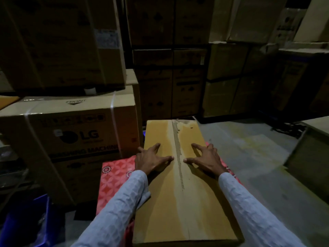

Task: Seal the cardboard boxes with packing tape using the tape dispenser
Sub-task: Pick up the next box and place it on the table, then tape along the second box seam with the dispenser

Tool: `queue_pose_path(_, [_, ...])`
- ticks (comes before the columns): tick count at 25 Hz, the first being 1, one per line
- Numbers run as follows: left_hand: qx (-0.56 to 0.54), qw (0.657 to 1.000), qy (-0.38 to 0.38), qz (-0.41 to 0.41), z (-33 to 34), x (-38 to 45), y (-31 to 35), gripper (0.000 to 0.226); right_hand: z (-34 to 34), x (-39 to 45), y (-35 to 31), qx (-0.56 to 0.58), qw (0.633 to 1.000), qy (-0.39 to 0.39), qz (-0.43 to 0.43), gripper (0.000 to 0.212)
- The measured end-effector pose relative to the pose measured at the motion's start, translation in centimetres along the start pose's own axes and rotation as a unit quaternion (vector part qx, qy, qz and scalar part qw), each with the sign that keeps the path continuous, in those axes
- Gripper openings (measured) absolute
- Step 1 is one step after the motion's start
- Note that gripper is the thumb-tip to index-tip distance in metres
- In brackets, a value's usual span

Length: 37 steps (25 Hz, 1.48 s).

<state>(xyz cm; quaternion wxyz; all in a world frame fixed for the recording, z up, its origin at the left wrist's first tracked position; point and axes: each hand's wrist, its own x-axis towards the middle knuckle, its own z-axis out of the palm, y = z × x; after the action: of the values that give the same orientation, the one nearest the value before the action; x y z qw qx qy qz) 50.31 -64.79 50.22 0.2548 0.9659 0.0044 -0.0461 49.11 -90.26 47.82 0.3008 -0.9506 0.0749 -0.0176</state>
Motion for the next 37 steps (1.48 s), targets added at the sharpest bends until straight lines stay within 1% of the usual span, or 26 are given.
queue_pose_path(4, [-0.007, 1.000, -0.014, 0.004, 2.7, 4.0, 1.7, 0.108, 0.8, 3.6, 3.2, 0.018, 1.000, 0.004, 0.022, 0.113])
queue_pose_path(9, [-0.018, 1.000, -0.011, -0.008, 6.6, 10.1, 2.8, 0.109, 1.0, 9.5, 5.7, -0.010, 0.999, 0.013, 0.038, 0.109])
queue_pose_path(13, [-0.023, 0.998, -0.028, -0.046, 9.8, 13.1, 2.9, 0.107, 2.0, 13.5, 7.4, -0.024, 0.999, -0.020, 0.034, 0.100])
queue_pose_path(17, [-0.006, 0.996, -0.034, -0.080, 11.2, 15.6, 3.0, 0.105, 3.2, 17.1, 8.4, -0.002, 0.999, -0.042, 0.005, 0.093])
queue_pose_path(20, [-0.019, 0.991, -0.034, -0.127, 12.8, 16.5, 3.6, 0.101, 4.6, 19.5, 9.6, 0.002, 0.997, -0.073, -0.017, 0.093])
queue_pose_path(24, [0.010, 0.985, 0.001, -0.171, 14.6, 17.4, 4.3, 0.095, 6.8, 21.6, 10.6, -0.035, 0.995, -0.078, -0.054, 0.097])
queue_pose_path(27, [-0.006, 0.980, 0.015, -0.199, 14.8, 18.3, 4.8, 0.093, 7.6, 23.1, 10.5, -0.044, 0.993, -0.082, -0.074, 0.096])
queue_pose_path(31, [0.002, 0.976, 0.026, -0.214, 14.9, 18.8, 4.2, 0.092, 8.3, 24.5, 10.0, -0.052, 0.990, -0.087, -0.097, 0.092])
queue_pose_path(37, [0.012, 0.977, 0.039, -0.207, 14.7, 18.5, 2.0, 0.093, 10.0, 25.0, 9.0, -0.059, 0.988, -0.077, -0.120, 0.088])
